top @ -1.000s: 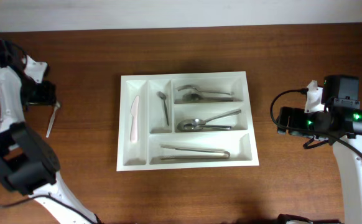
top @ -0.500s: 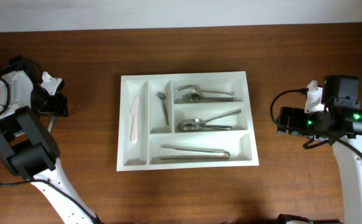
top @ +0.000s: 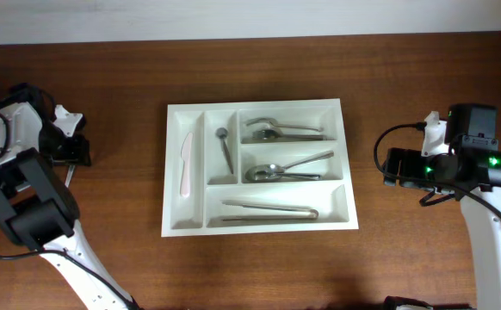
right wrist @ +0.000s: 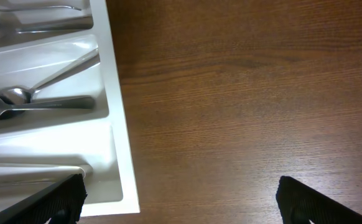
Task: Pack container
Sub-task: 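Move the left gripper to the last metal spoon and grasp it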
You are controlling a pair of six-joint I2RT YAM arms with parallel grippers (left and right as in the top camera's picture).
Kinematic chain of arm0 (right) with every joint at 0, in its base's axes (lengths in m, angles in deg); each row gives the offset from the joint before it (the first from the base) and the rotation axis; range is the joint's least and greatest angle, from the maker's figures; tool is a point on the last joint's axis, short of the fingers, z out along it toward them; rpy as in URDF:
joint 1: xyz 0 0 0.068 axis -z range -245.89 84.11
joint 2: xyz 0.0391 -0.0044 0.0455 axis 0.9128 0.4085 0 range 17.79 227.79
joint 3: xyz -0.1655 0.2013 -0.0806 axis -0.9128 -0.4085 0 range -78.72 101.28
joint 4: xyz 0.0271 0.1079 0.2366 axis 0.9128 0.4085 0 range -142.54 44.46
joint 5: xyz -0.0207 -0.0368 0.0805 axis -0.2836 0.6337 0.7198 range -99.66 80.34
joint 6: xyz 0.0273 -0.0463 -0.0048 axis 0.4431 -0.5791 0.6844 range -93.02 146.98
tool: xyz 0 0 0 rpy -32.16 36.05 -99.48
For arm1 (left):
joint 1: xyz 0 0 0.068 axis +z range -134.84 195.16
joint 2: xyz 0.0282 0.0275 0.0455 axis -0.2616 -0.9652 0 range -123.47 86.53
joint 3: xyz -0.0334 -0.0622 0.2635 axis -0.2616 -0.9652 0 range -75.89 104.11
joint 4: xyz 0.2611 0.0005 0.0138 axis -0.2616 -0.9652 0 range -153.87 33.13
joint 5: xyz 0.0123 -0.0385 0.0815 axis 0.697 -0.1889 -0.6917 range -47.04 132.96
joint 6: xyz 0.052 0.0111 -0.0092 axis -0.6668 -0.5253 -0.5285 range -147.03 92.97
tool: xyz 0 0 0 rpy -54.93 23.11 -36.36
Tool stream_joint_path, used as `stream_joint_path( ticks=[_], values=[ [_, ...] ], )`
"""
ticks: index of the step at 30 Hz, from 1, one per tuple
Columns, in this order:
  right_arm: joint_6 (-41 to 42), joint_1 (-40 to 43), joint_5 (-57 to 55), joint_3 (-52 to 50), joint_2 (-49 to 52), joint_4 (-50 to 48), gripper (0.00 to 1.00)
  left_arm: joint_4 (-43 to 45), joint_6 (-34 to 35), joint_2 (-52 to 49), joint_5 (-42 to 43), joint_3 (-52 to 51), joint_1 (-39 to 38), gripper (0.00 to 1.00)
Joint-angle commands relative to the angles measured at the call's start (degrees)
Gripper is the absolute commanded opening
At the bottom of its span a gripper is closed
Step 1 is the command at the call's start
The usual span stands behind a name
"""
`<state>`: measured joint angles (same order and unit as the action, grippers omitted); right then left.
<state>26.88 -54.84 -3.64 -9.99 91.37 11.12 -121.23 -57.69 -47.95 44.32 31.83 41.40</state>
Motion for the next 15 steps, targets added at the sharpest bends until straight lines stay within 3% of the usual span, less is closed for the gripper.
stream_joint_path(
  ticks=[1, 6, 15],
  values=[
    [-0.28, -0.15, -0.68, 1.11, -0.17, -0.04, 0.99, 0.94, -0.92, -0.57, 0.81, -2.99, 0.83, 0.59],
    [-0.28, -0.15, -0.66, 1.11, -0.17, 0.0, 0.99, 1.22, -0.9, -0.57, 0.83, -3.45, 0.83, 0.58],
    [-0.28, -0.15, -0.66, 1.11, -0.17, -0.02, 0.99, 1.2, 0.2, -0.57, 0.83, -3.45, 0.83, 0.25]
  ],
)
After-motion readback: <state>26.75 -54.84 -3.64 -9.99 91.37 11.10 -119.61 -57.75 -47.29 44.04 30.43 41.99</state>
